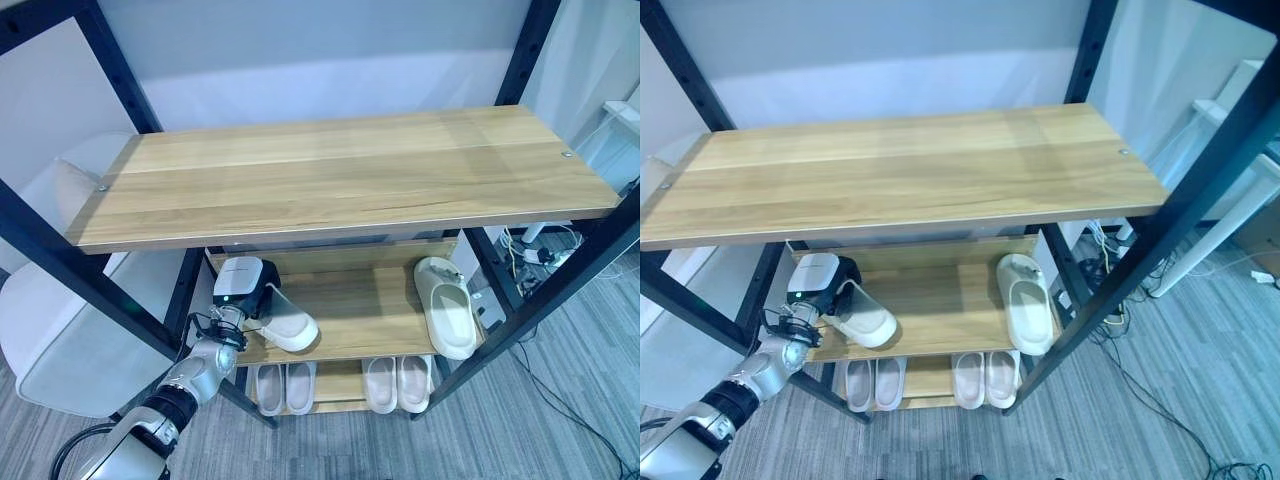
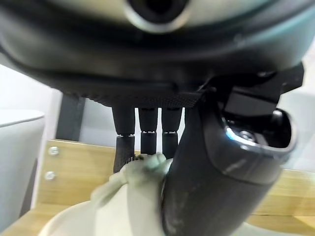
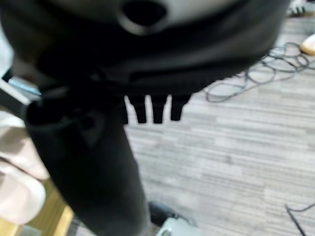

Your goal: Arrange the slippers neatly on the shoe rack.

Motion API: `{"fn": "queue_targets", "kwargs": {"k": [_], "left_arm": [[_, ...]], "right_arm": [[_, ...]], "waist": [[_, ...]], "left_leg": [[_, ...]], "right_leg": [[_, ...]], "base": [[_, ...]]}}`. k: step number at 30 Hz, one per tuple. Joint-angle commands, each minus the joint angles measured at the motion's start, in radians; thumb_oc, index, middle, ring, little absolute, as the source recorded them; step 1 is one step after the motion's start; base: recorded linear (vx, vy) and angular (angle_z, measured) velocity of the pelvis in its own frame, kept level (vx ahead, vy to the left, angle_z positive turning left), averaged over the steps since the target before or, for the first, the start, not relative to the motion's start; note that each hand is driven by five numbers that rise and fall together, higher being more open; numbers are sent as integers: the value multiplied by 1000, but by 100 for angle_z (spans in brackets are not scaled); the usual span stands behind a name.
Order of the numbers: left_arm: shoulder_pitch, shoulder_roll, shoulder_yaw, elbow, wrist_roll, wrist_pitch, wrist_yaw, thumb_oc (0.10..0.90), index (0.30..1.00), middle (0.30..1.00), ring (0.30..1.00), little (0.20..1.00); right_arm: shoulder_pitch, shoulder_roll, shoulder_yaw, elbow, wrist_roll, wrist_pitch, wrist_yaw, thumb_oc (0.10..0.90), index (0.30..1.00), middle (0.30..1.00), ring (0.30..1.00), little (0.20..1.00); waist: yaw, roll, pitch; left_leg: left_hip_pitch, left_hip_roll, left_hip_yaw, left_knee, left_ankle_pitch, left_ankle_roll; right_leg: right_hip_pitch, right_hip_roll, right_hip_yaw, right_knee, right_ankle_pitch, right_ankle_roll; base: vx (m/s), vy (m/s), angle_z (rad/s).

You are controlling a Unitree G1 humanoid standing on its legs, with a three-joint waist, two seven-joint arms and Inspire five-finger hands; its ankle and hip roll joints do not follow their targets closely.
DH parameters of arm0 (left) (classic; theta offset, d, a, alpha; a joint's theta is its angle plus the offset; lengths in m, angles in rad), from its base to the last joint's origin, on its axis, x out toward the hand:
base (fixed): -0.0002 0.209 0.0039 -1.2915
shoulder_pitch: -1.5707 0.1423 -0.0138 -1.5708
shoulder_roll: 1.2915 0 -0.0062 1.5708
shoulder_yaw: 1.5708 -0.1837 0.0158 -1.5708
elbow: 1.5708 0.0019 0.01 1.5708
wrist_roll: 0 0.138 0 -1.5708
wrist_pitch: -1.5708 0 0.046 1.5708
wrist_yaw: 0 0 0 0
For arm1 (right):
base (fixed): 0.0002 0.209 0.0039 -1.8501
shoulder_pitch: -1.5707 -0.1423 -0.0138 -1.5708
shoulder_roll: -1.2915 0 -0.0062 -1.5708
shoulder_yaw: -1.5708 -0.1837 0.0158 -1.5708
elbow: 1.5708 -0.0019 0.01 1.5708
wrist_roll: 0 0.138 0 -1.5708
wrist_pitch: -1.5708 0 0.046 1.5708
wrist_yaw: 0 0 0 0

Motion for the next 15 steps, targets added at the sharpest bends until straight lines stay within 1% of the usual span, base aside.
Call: {"fn": "queue_targets", "kwargs": {"k": [1, 5, 6, 10, 15], "left_arm": [[-159, -41, -17, 84, 22, -37, 14, 400, 300, 300, 300, 300], [-190, -61, -53, 90, 41, -45, 25, 400, 300, 300, 300, 300], [-218, -78, -76, 88, 43, -53, 31, 400, 300, 300, 300, 300], [-257, -106, -109, 72, 28, -78, 41, 400, 300, 300, 300, 300], [-269, -132, -139, -73, -53, -155, 13, 400, 300, 300, 300, 300]], "right_arm": [[-17, -42, 16, -1, 13, -15, -56, 800, 900, 900, 900, 900], [-24, -48, 23, 7, 12, -14, -58, 800, 900, 900, 900, 900], [-33, -54, 29, 11, 13, -14, -61, 800, 900, 900, 900, 900], [-49, -57, 43, 24, 17, -14, -59, 800, 900, 900, 900, 900], [-45, -58, 46, 26, 28, -15, -61, 800, 900, 900, 900, 900]], "waist": [[-7, -28, -1], [-12, -27, -4], [-18, -26, -4], [-27, -23, 1], [-39, -15, 3]], "left_leg": [[-5, -43, -24, 2, -78, -9], [-16, -42, -20, 2, -76, -9], [-22, -41, -19, 2, -74, -9], [-41, -42, -12, 2, -69, -9], [-62, -39, -1, 2, -62, -6]], "right_leg": [[-39, 7, 11, 5, -12, 77], [-53, 6, 15, 5, -10, 77], [-61, 7, 18, 5, -8, 76], [-86, 5, 25, 5, 1, 77], [-112, 4, 40, 5, 10, 75]], "base": [[0, 0, 0], [2, -15, -5], [-1, -17, -12], [-20, -13, -8], [-3, -2, -11]]}}
